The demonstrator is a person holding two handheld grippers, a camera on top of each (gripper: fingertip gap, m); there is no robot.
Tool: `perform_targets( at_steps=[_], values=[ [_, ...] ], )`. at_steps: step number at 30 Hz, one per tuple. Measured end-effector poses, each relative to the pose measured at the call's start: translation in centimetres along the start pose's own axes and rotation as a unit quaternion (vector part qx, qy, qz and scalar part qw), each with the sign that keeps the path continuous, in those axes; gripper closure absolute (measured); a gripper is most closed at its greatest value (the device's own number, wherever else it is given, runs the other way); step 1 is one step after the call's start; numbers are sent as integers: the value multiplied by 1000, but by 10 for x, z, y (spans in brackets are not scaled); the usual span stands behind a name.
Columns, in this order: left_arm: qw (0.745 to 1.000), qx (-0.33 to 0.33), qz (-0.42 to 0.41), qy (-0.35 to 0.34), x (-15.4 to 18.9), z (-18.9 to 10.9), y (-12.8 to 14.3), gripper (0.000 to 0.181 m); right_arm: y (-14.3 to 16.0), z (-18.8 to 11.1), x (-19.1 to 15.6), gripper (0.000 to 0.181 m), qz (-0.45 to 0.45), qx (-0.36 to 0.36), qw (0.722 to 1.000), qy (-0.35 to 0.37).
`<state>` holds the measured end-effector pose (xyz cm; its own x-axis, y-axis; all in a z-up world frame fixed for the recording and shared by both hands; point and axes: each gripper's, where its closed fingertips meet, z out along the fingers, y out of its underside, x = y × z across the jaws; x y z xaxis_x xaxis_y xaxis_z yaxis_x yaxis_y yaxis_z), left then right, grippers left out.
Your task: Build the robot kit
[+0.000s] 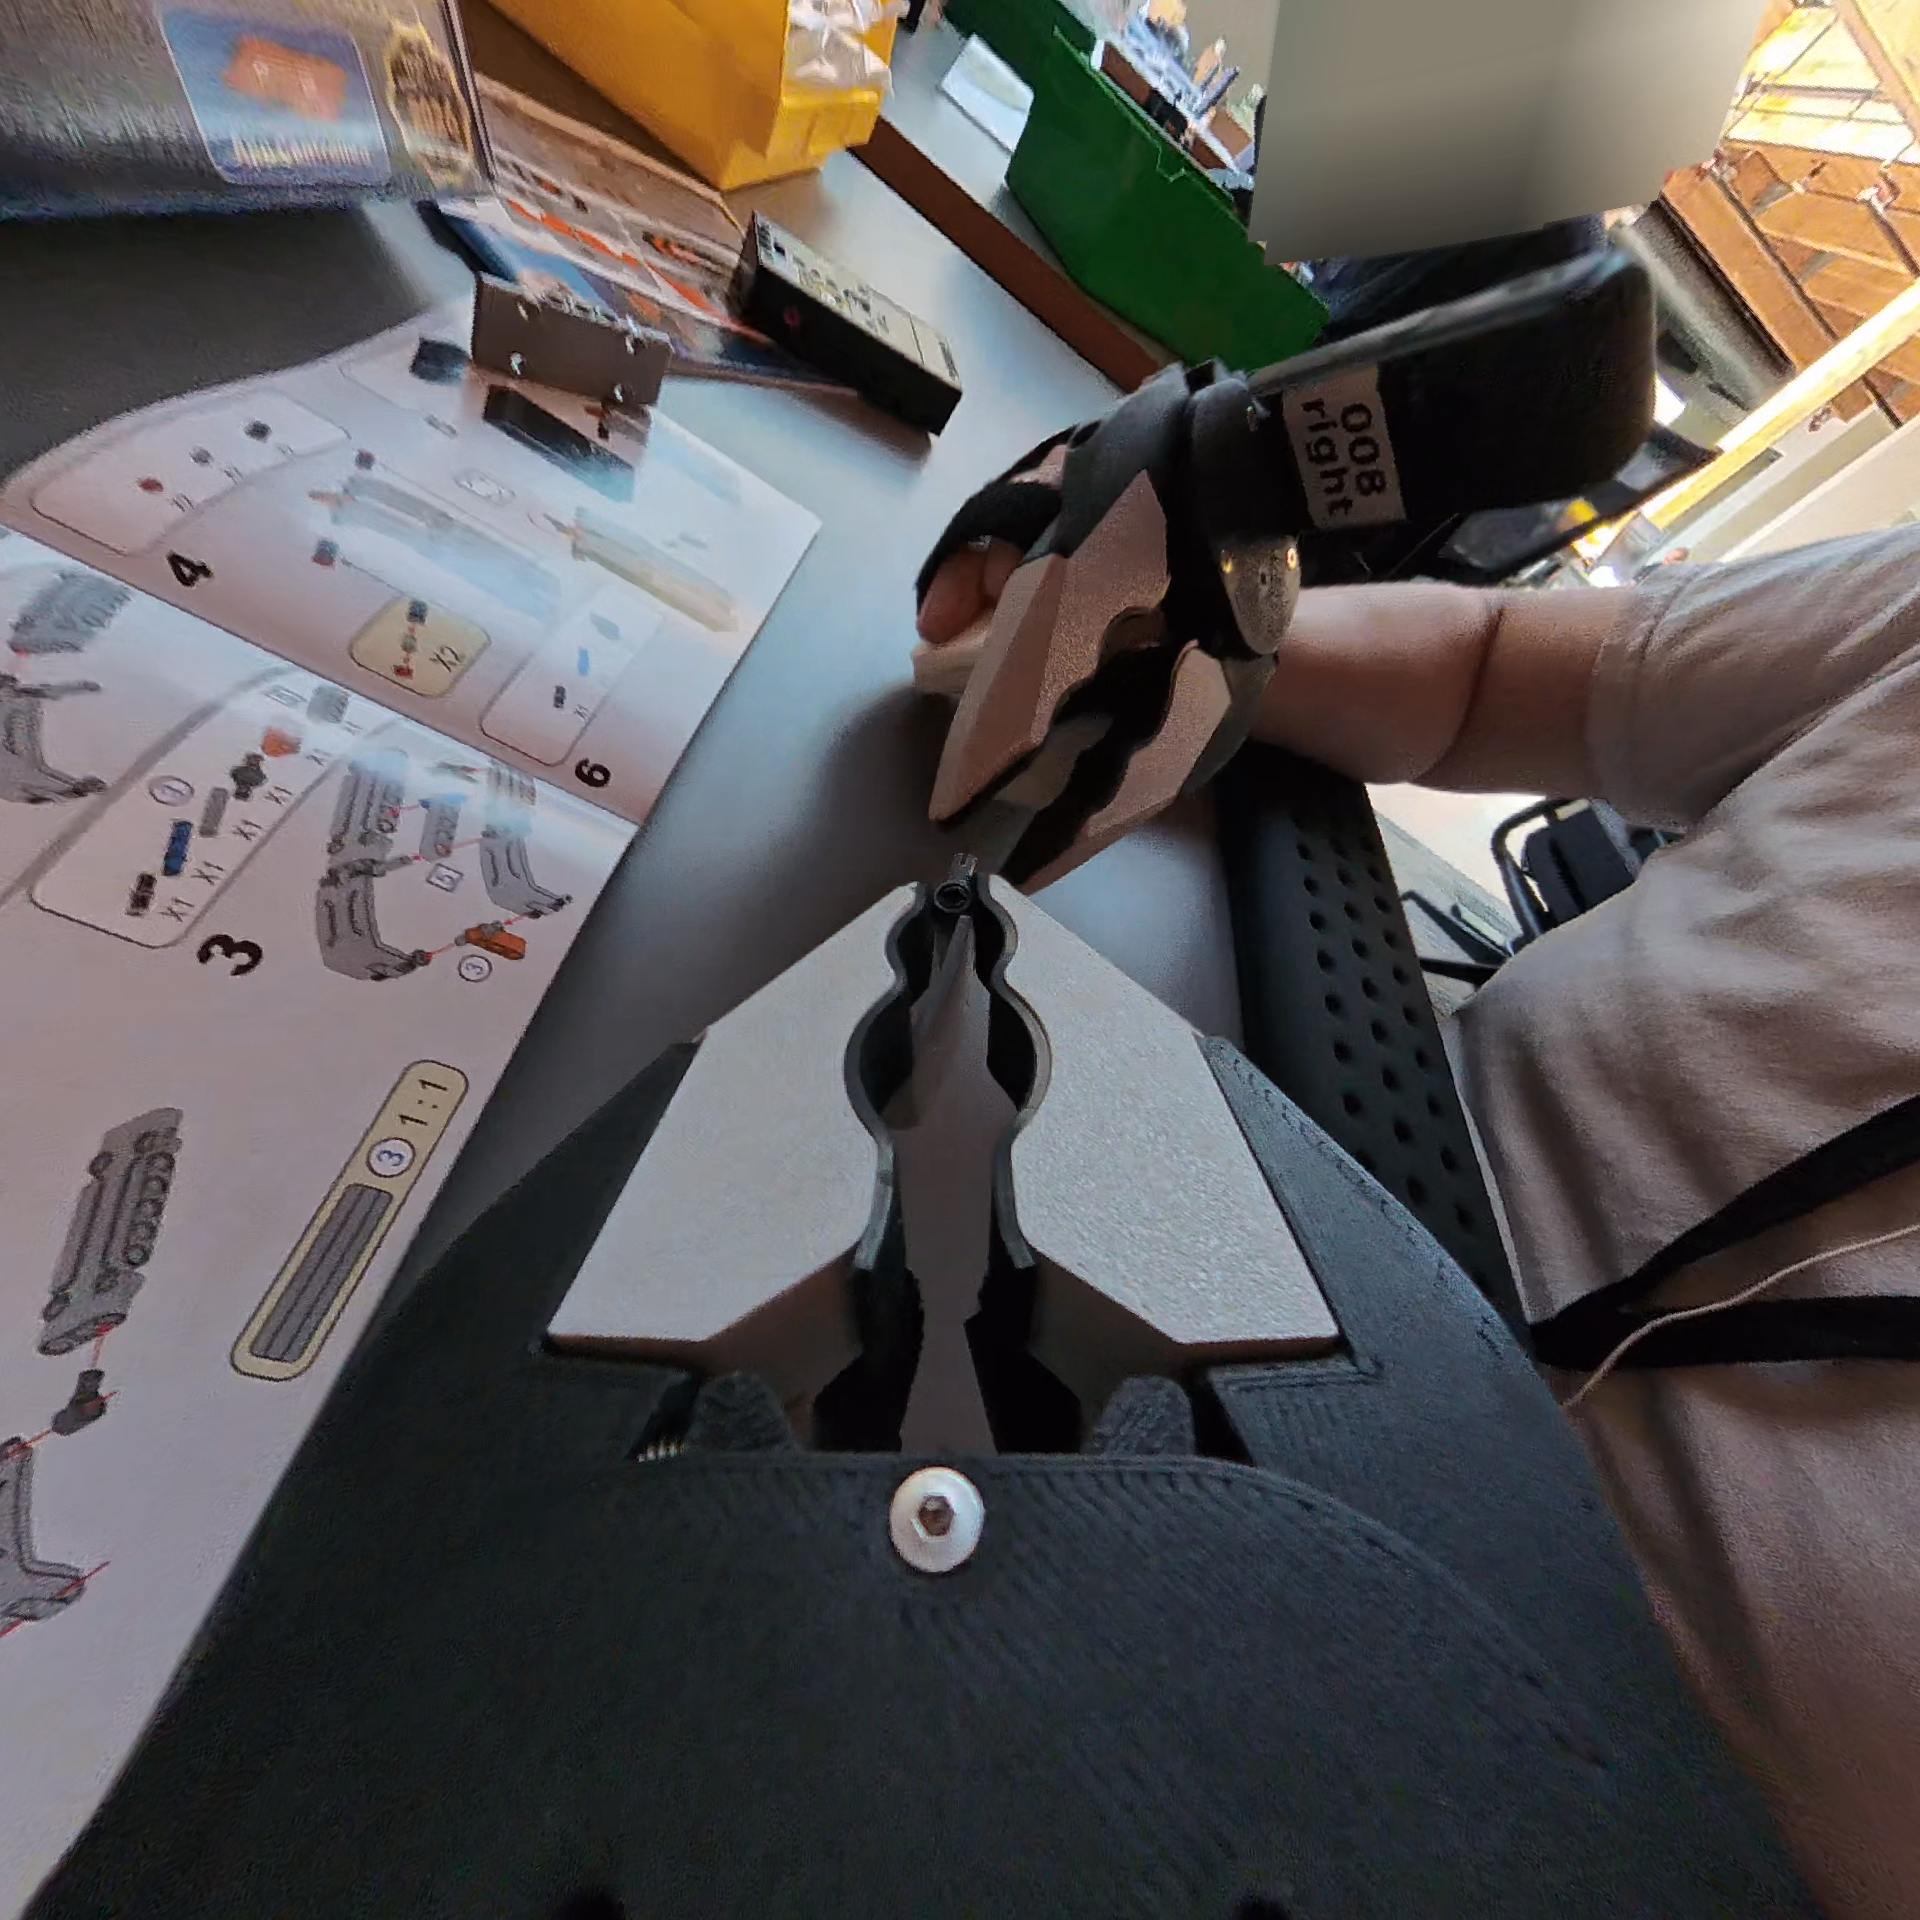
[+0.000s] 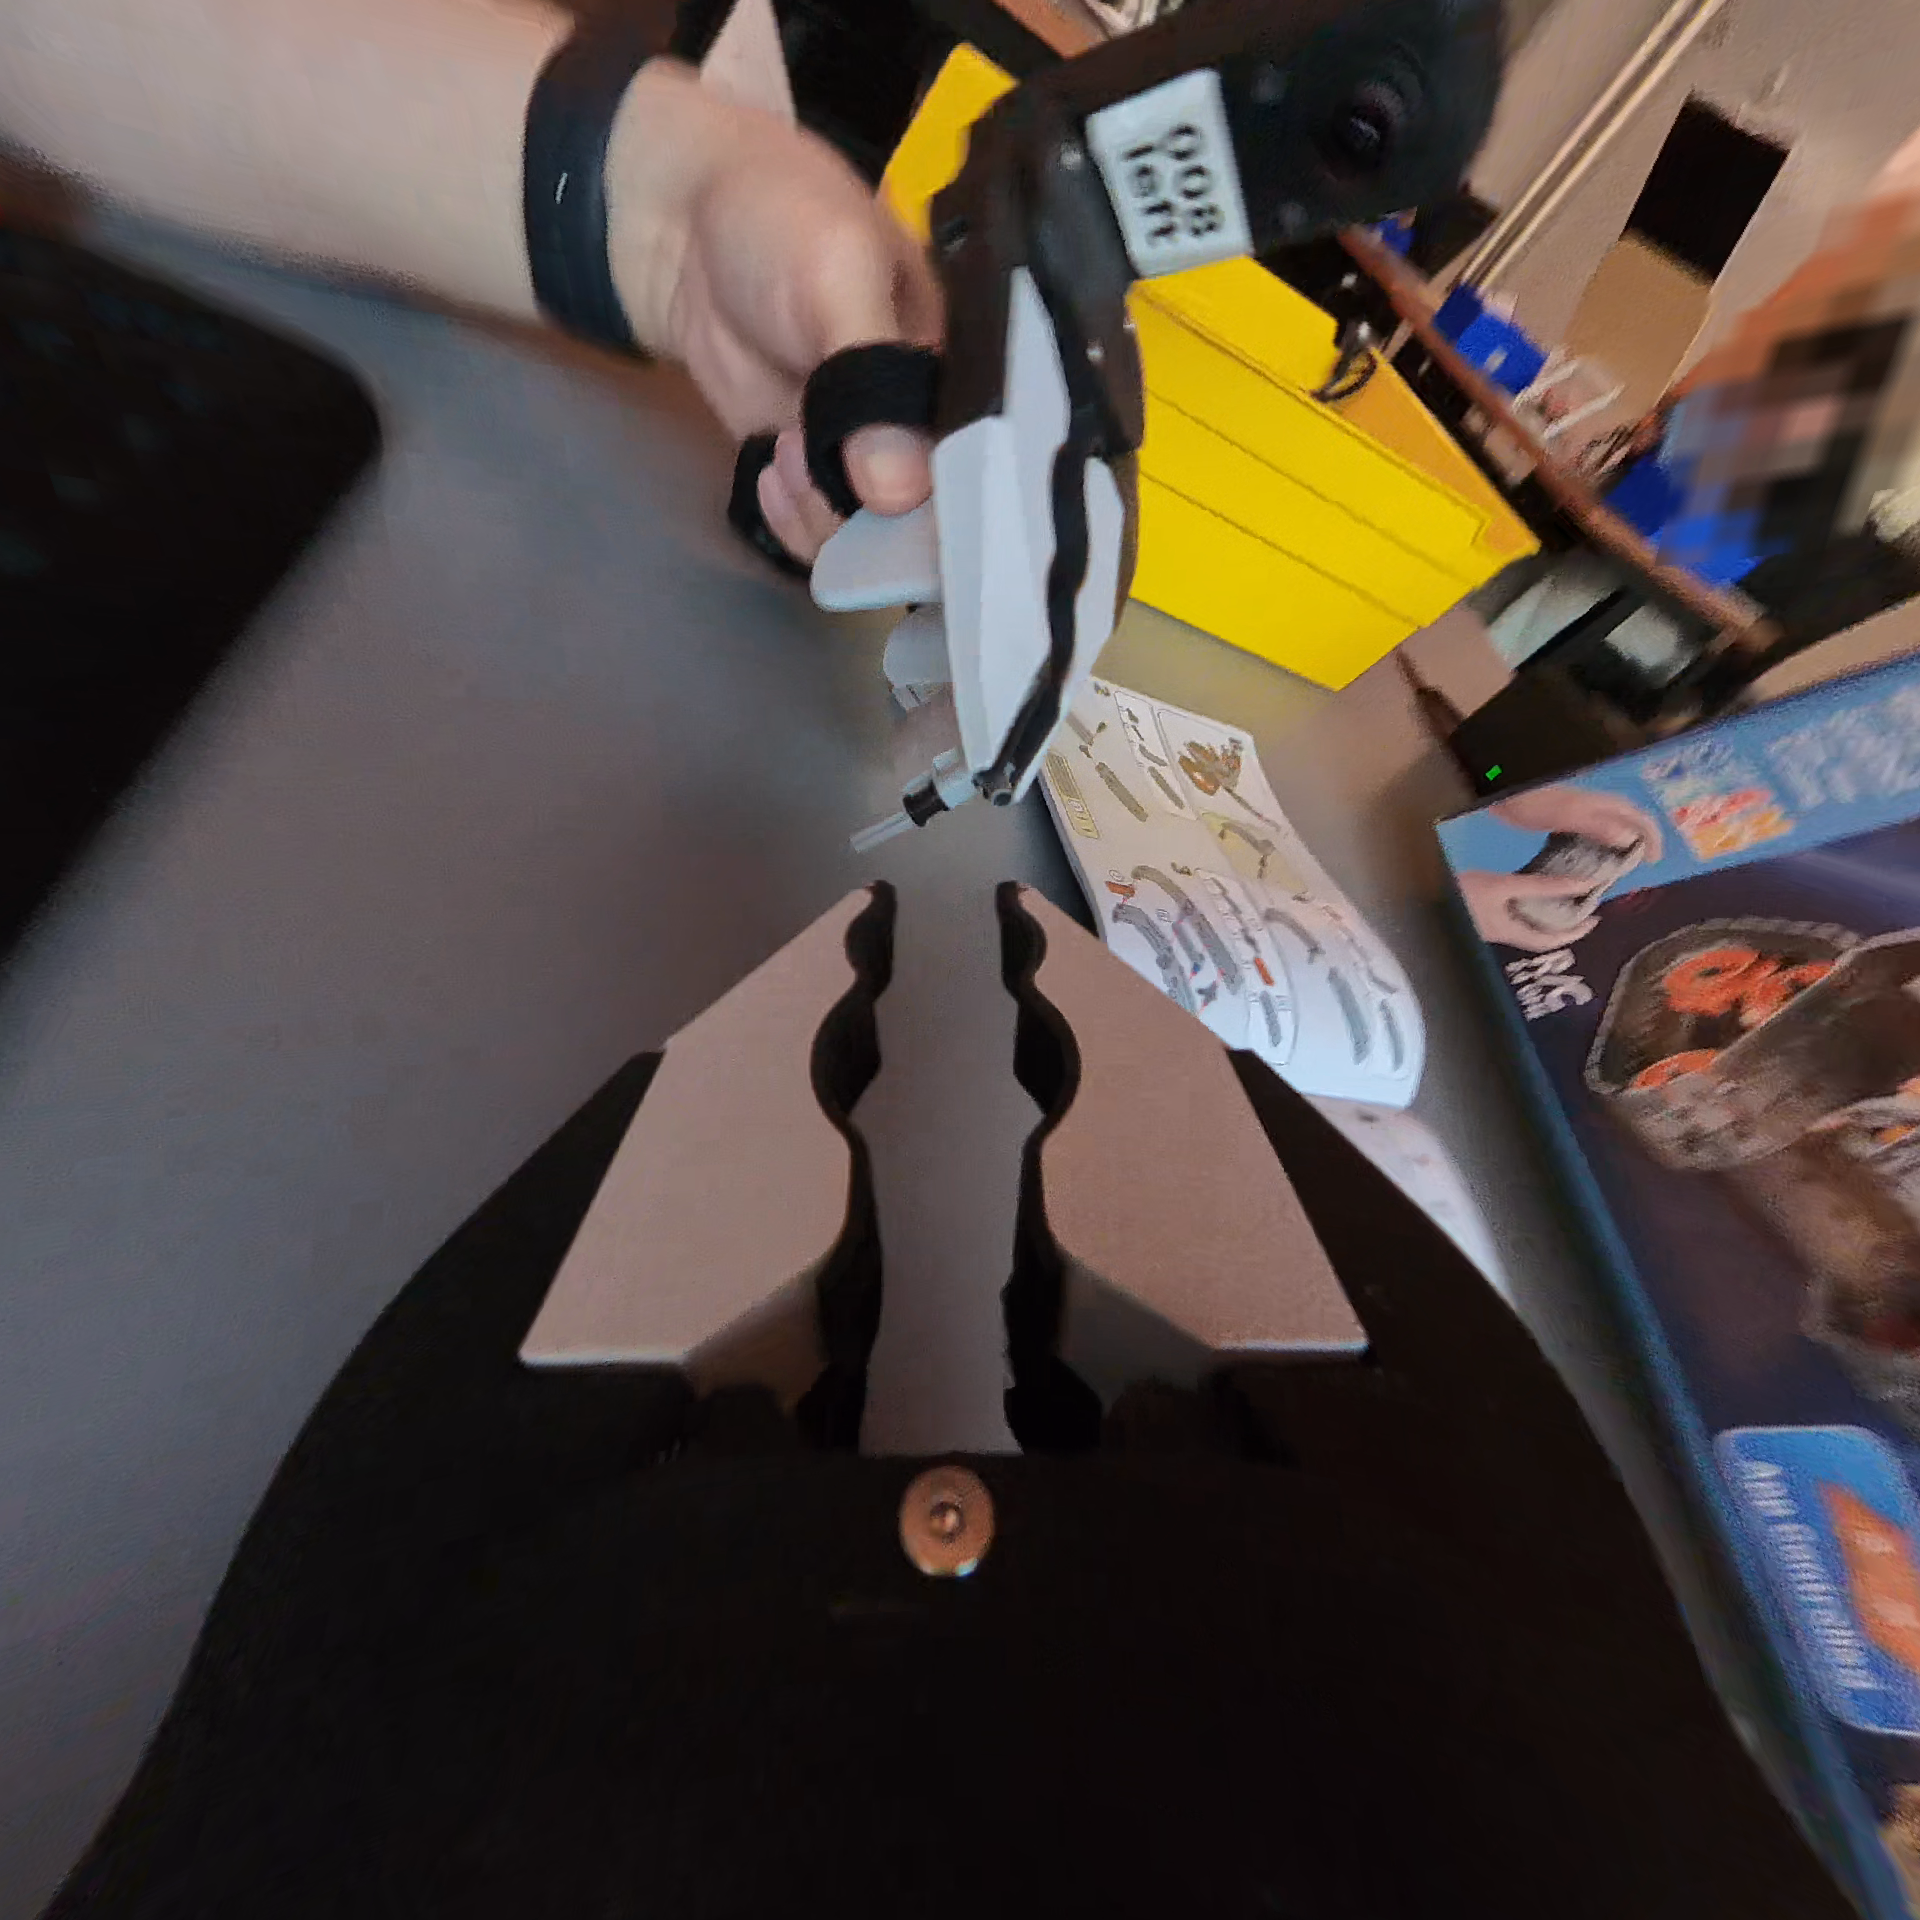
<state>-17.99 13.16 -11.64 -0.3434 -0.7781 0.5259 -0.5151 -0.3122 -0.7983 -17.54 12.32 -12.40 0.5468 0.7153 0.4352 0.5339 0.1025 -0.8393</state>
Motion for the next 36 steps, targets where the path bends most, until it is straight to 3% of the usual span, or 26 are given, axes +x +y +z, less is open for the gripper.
perform_targets(
  at_steps=[2, 4, 7, 17, 36],
  values=[
    [1000, 28, 14, -2, 2, -2, -10, 176, -15, -3, 3, 155, 120, 32, 992, -30],
    [999, 46, 27, -6, 4, -3, -16, 176, -21, -1, 11, 152, 251, 49, 966, -35],
    [997, 53, 47, -9, 7, -1, -19, 176, -19, 2, 15, 150, 358, 64, 930, -54],
    [995, 30, 99, -9, 16, 9, -12, 176, -23, -3, 9, 178, 367, 93, 919, -111],
    [985, 125, 111, 52, 40, 2, -35, 175, -51, -21, 21, 179, 428, 208, 864, -166]
  ],
)
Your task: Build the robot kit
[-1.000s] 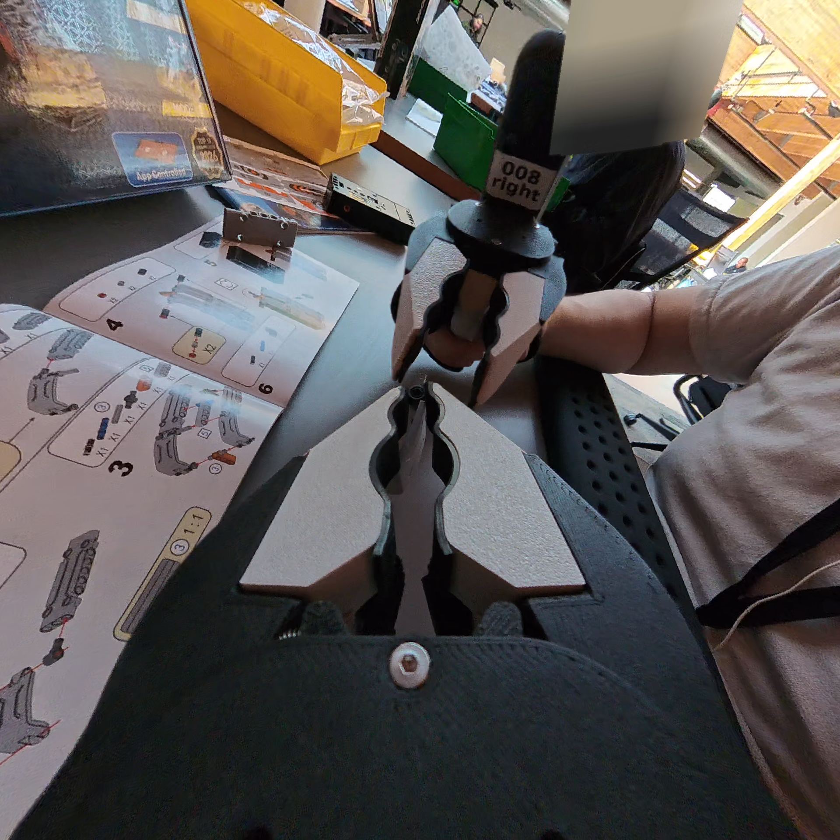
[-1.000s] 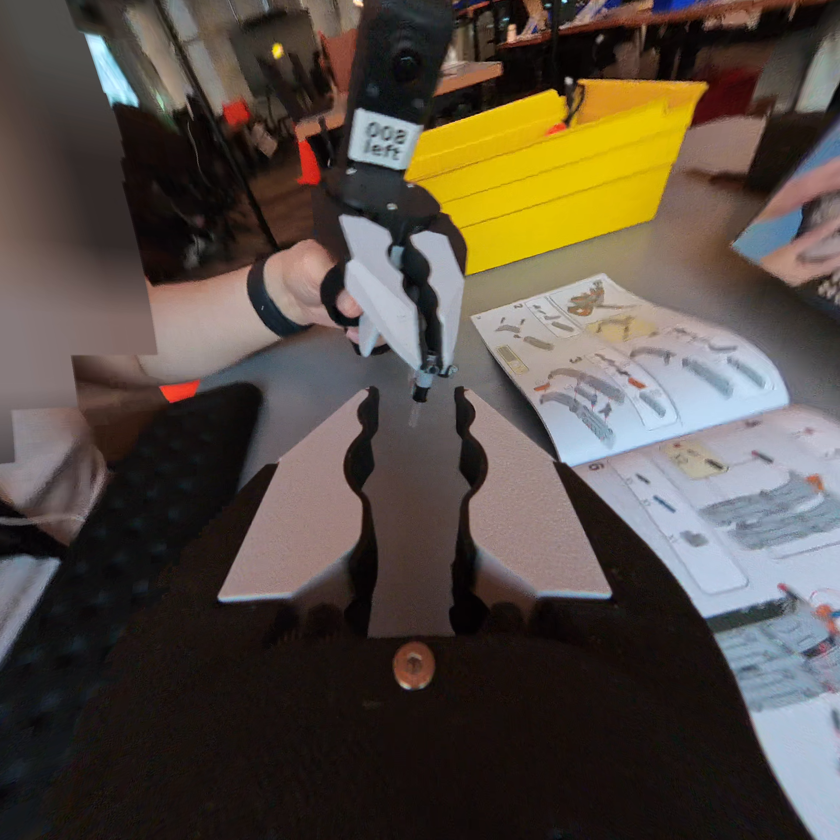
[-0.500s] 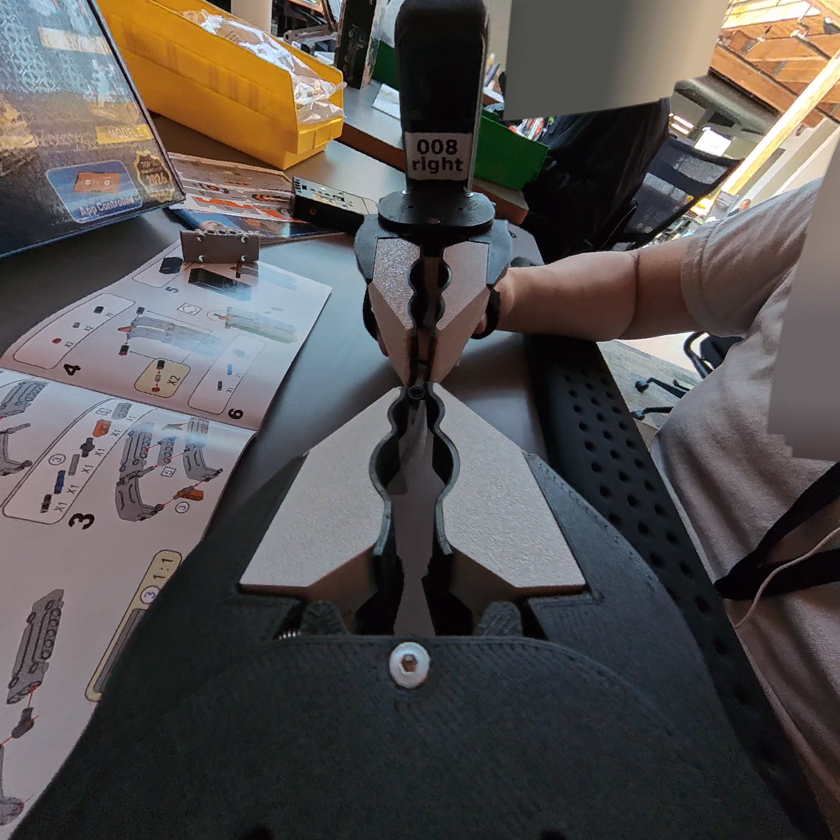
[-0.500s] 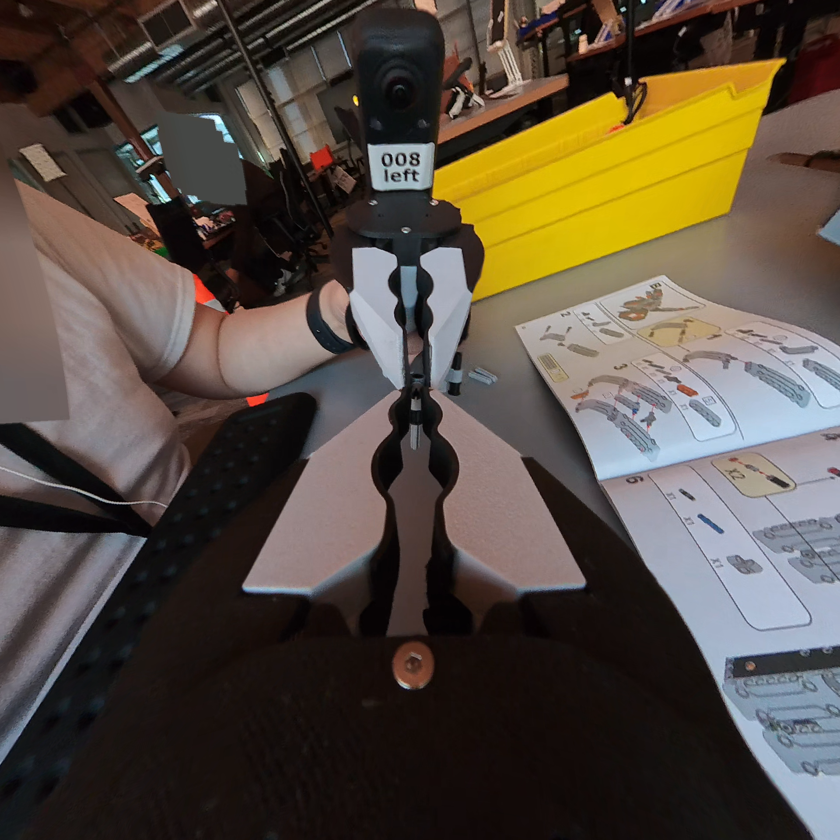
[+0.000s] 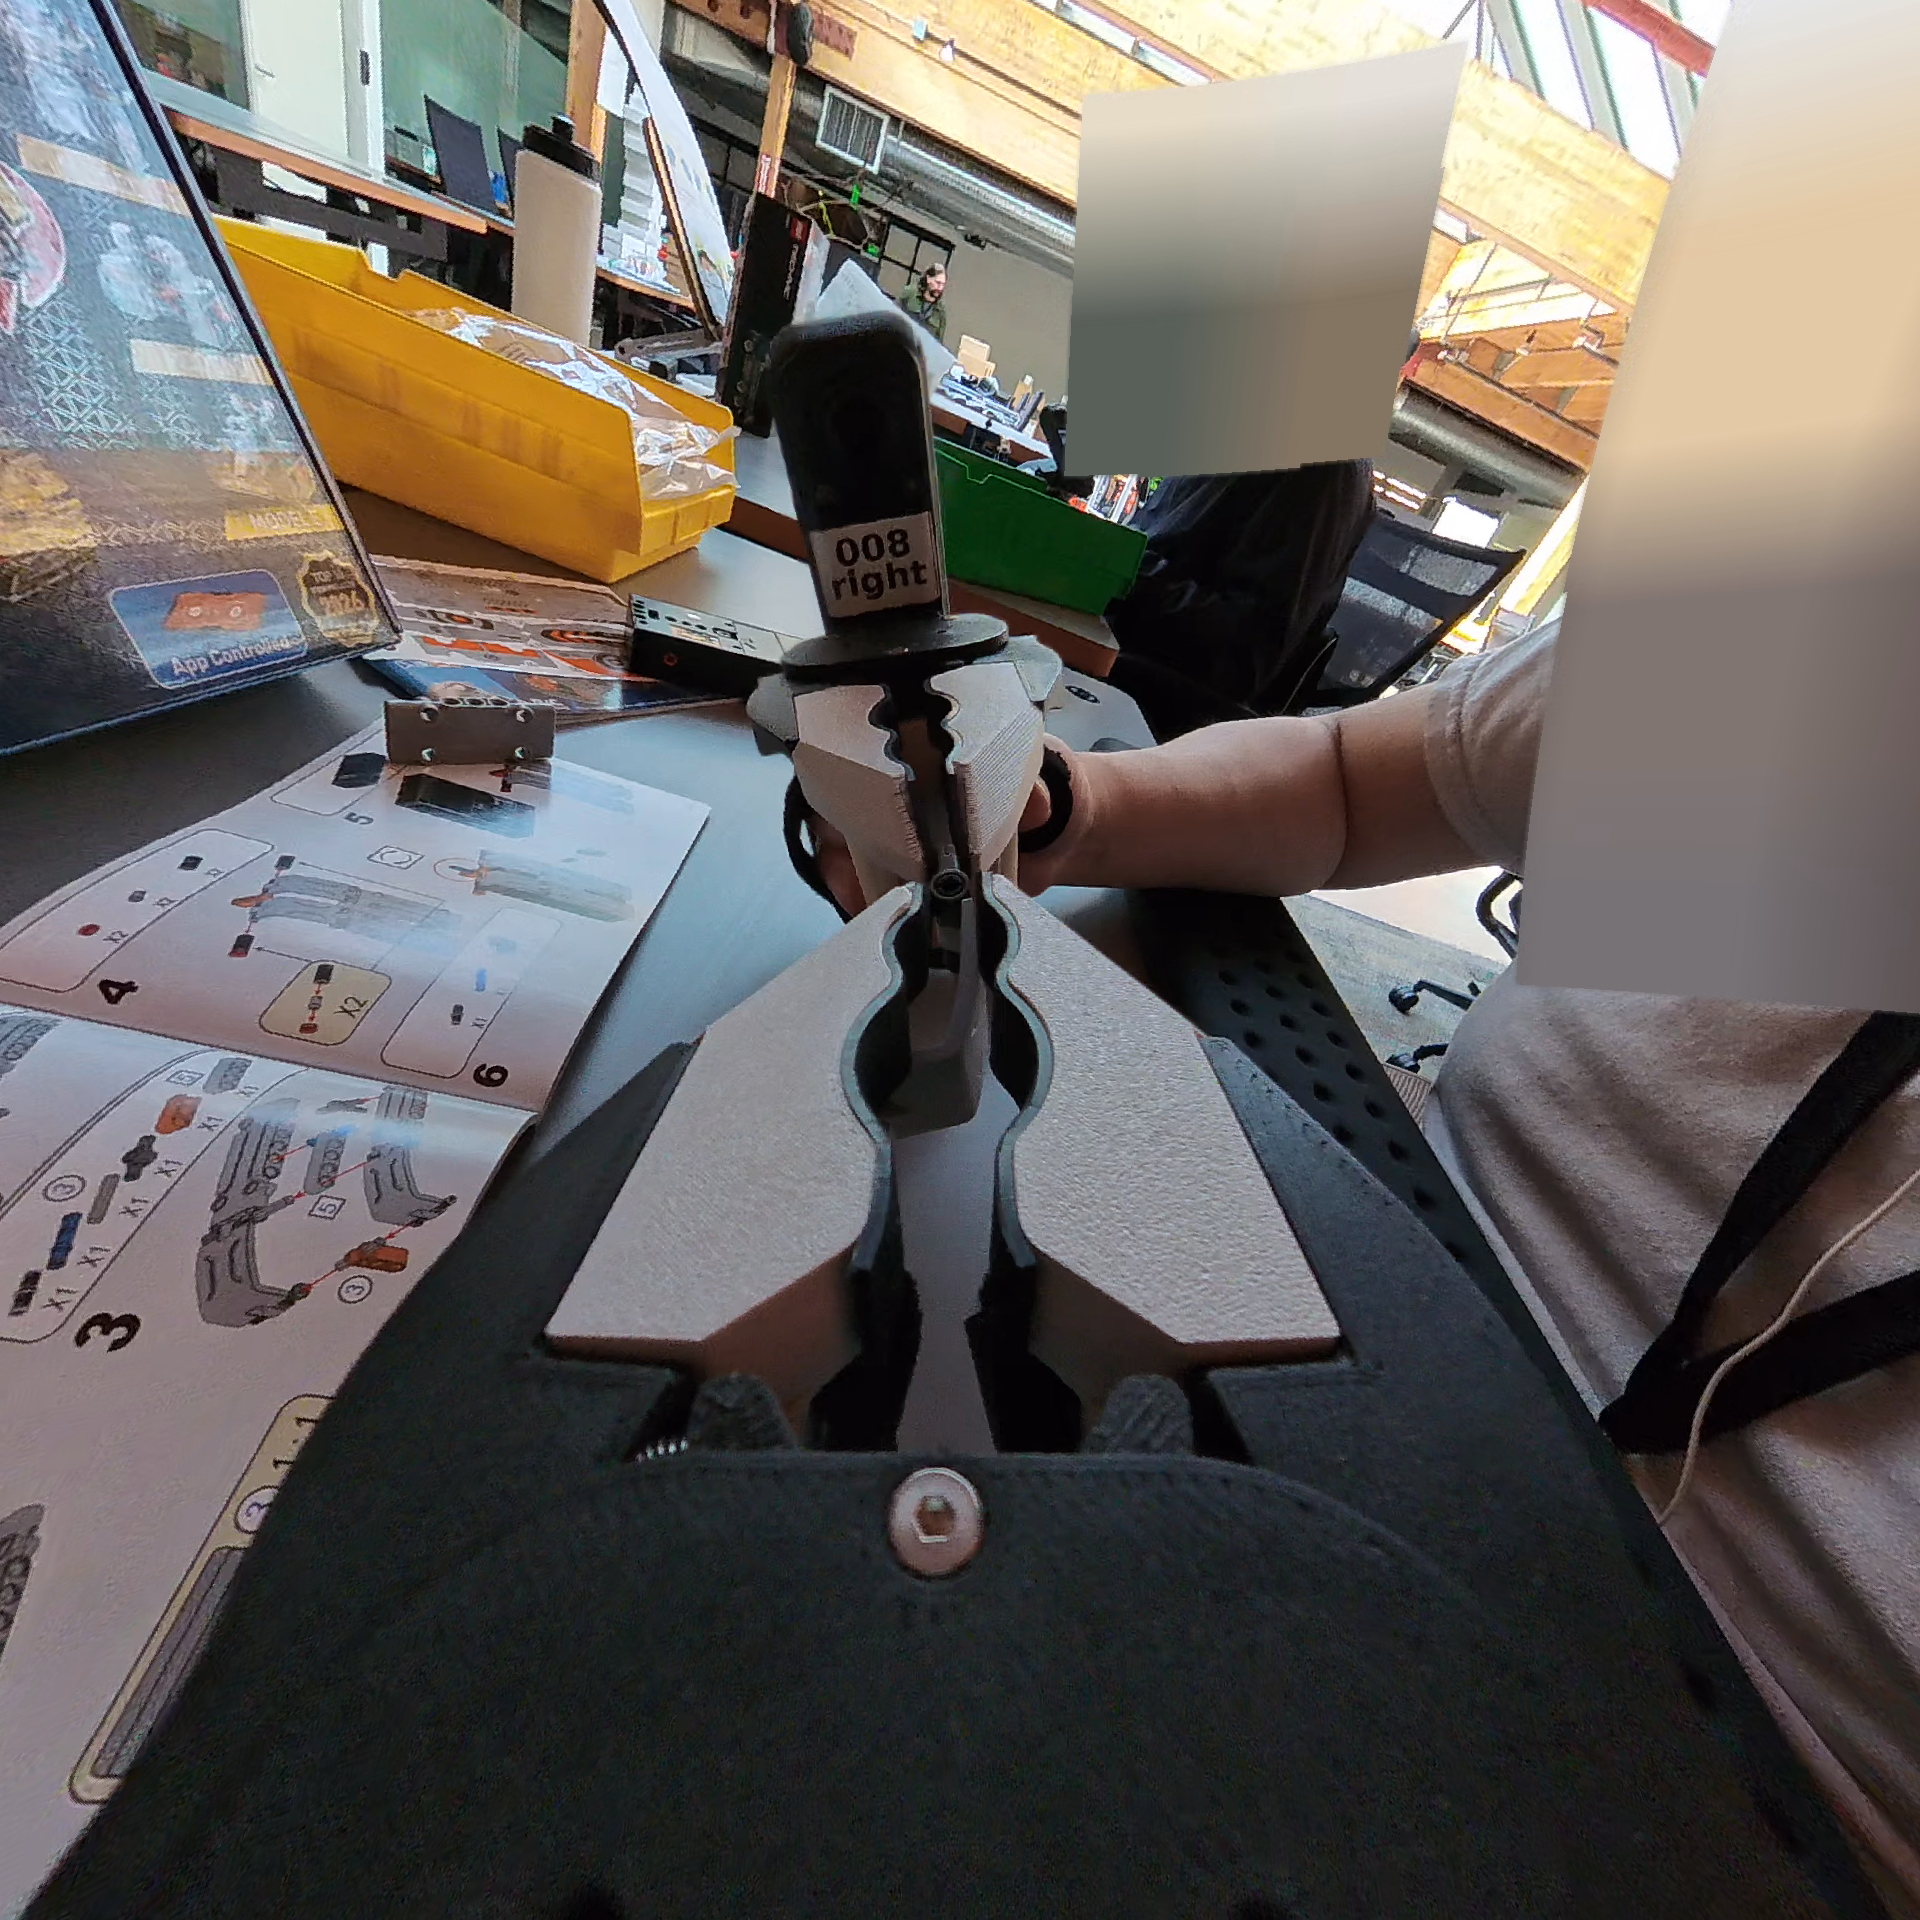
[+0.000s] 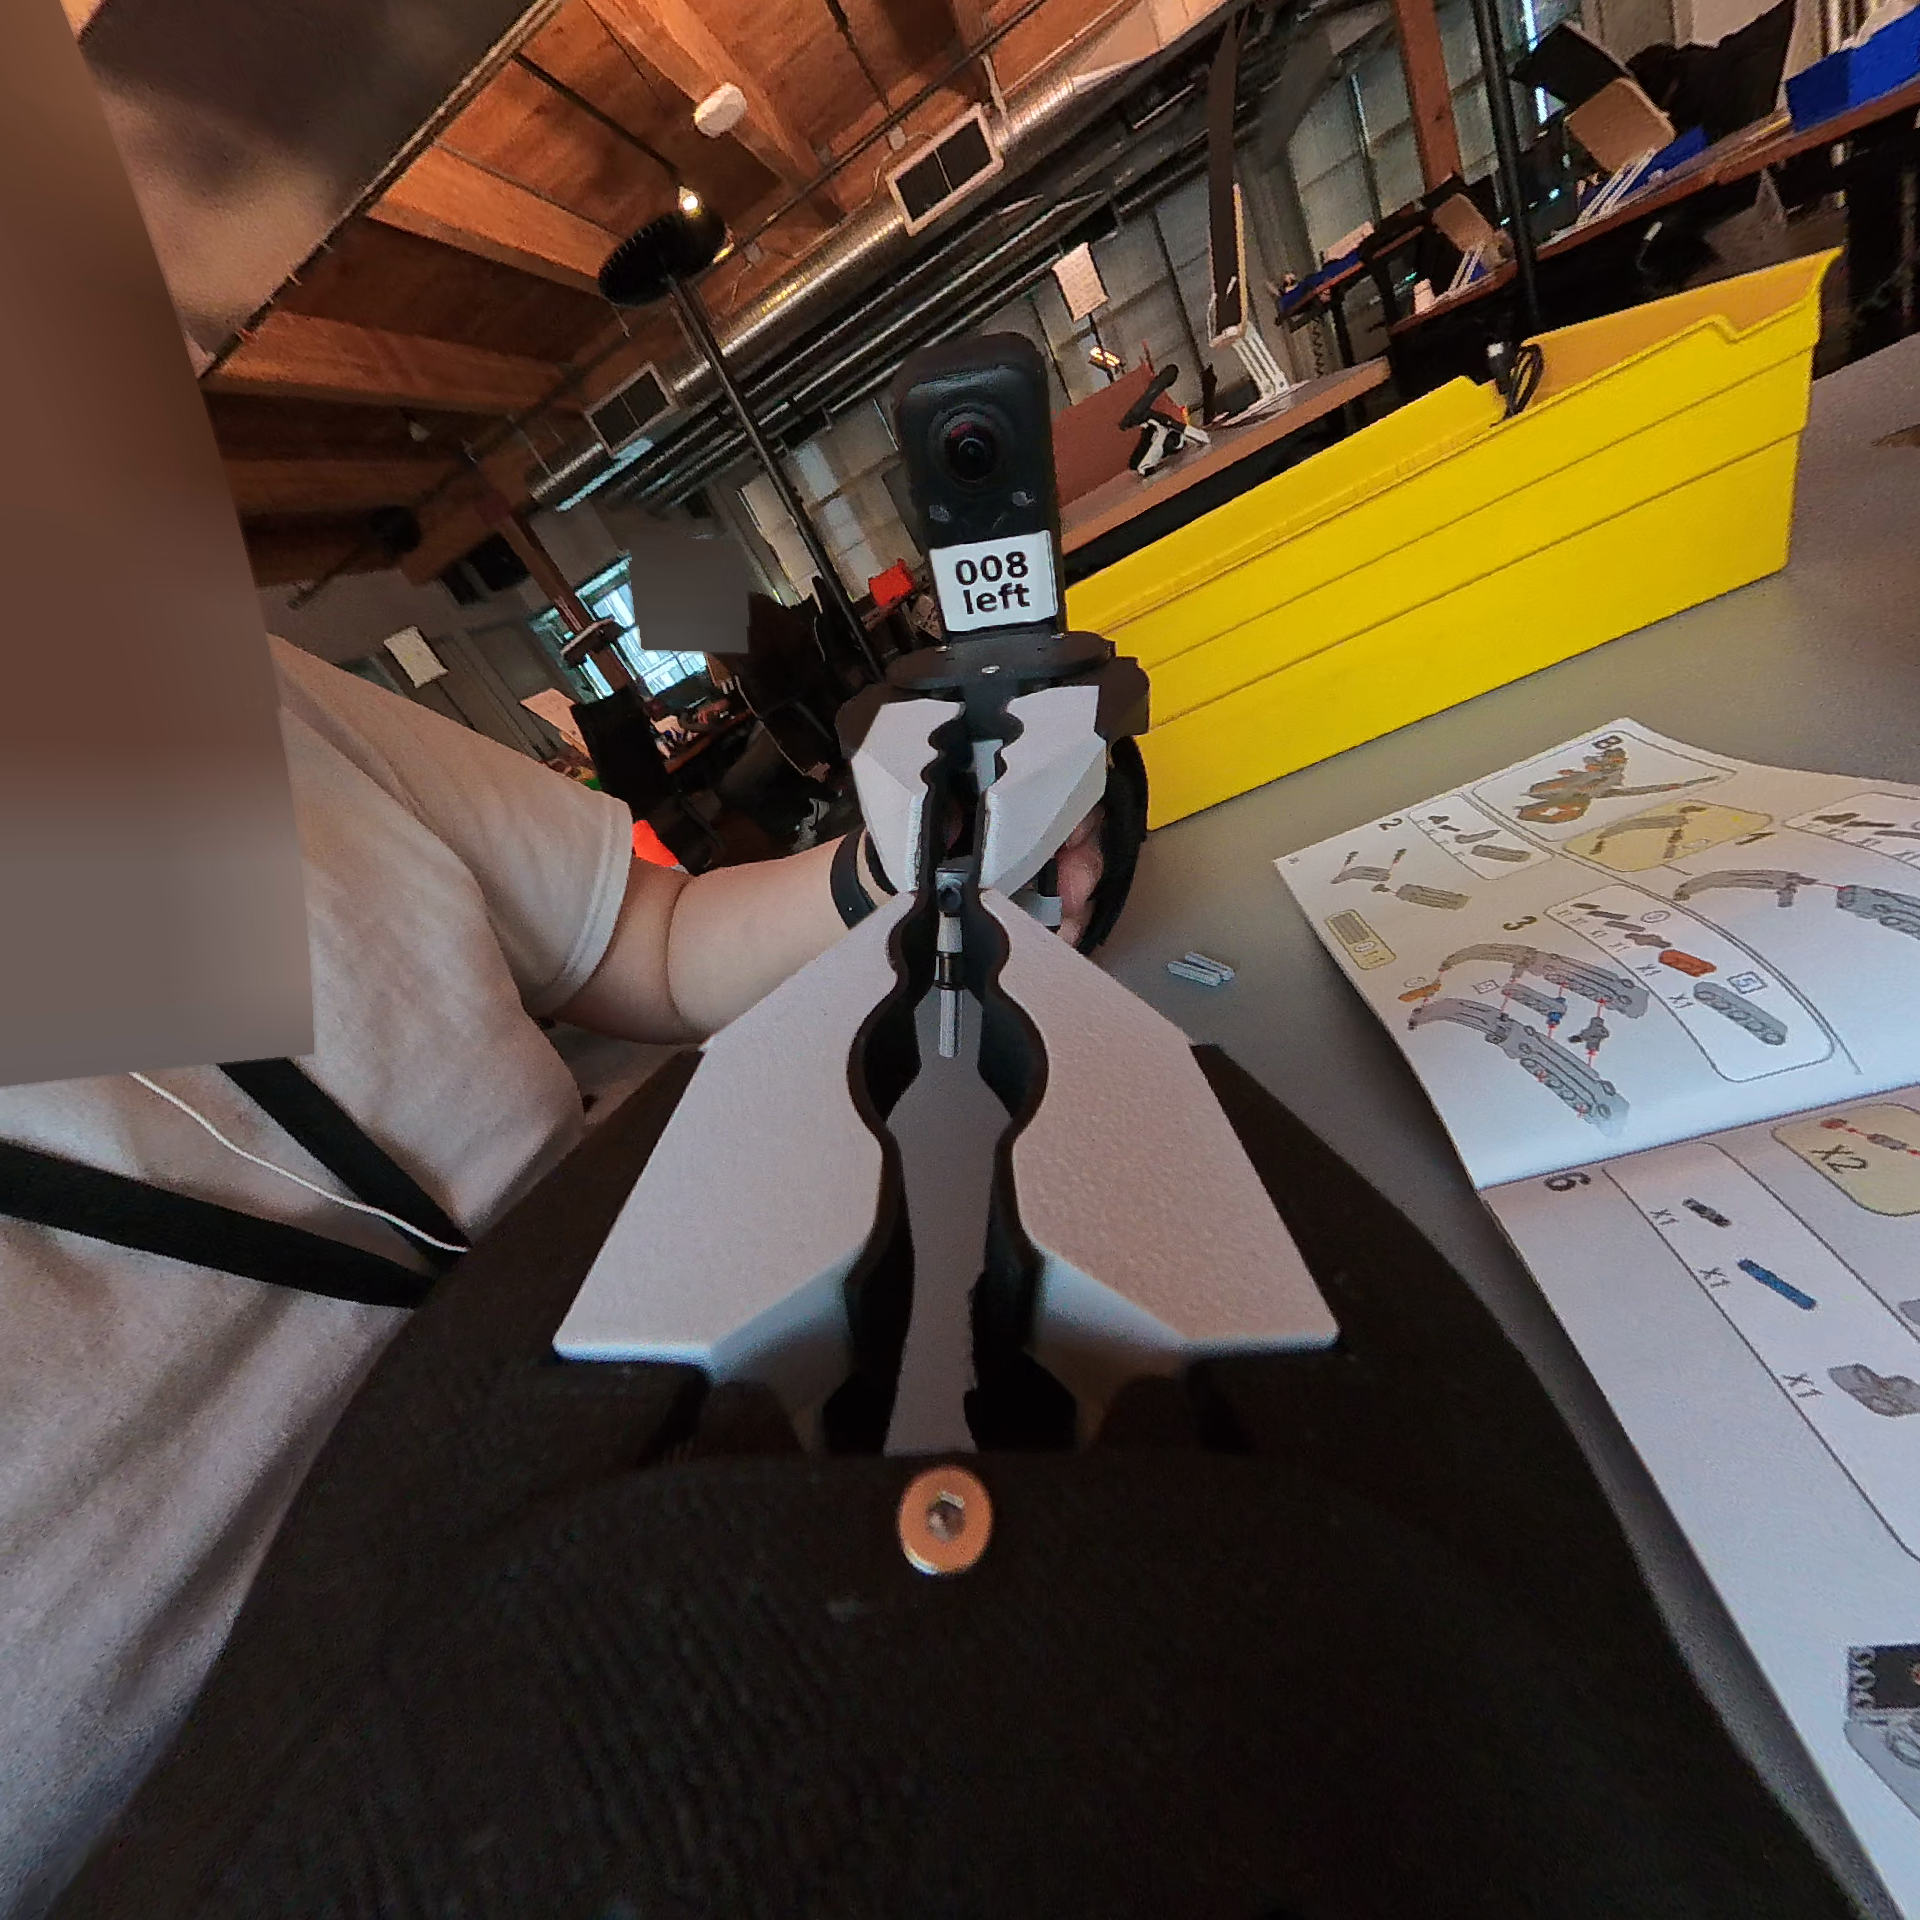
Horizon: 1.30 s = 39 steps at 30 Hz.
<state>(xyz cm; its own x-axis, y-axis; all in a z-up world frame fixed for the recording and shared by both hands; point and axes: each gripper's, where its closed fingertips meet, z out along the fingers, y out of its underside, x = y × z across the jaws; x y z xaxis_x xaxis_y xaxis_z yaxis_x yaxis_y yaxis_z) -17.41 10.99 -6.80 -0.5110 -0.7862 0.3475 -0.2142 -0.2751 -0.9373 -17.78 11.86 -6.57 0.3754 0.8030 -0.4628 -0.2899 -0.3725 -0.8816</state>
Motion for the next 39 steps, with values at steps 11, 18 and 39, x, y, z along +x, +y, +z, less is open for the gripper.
perform_targets(
  at_steps=[11, 18, 39],
  values=[
    [997, -30, -70, -27, -16, 0, 11, 176, -43, -154, 133, 149, -273, -175, 850, 416],
    [996, -40, -69, -33, -17, -2, 13, 176, -9, -184, 170, 154, -221, -263, 800, 492],
    [988, -63, -125, -62, -37, -23, 19, 176, 25, -35, 29, 176, -299, -244, 909, 156]
  ],
)
